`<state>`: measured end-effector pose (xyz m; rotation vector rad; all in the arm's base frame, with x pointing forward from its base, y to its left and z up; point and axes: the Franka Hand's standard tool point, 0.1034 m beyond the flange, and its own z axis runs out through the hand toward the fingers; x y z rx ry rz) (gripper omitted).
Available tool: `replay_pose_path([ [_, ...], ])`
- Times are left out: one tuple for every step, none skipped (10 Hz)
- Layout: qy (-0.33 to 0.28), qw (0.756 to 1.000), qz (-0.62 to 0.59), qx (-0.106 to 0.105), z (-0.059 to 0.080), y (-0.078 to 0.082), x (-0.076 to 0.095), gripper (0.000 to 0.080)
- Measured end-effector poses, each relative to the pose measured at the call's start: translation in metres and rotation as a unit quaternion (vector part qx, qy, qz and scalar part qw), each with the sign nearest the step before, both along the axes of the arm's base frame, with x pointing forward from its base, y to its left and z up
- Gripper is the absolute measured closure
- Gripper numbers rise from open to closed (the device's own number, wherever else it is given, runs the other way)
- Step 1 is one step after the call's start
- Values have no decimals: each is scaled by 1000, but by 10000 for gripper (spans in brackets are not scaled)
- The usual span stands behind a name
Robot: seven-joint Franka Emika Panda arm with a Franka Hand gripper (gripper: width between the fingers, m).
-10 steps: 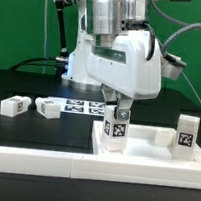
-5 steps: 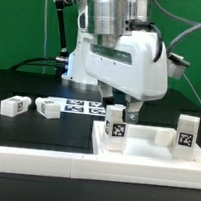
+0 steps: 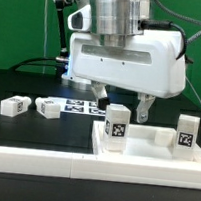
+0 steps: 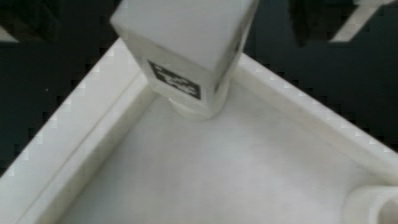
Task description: Assemble square table
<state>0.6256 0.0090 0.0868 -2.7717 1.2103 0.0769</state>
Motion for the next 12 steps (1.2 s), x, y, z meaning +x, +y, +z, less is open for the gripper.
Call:
replay_pose_path([
  [-3,998,64,-13,-1,0,-1,150],
  [-7,990,139,-28,-1,2,-1,150],
  [-14,980,196,-28,-1,2,-1,150],
  [-23,970,242,-30,0,1,1,150],
  [-28,961,272,-31,-1,2,1,150],
  [-31,952,303,-31,-2,2,0,150],
  [-35,938,342,-31,-2,0,0,150],
  [-37,928,371,-30,-2,-1,0,150],
  [-40,916,398,-31,-2,-2,0,150],
  [-42,901,431,-31,-3,-3,0,150],
  [-43,896,442,-31,-3,-3,0,150],
  [-42,897,439,-31,-3,-3,0,269],
])
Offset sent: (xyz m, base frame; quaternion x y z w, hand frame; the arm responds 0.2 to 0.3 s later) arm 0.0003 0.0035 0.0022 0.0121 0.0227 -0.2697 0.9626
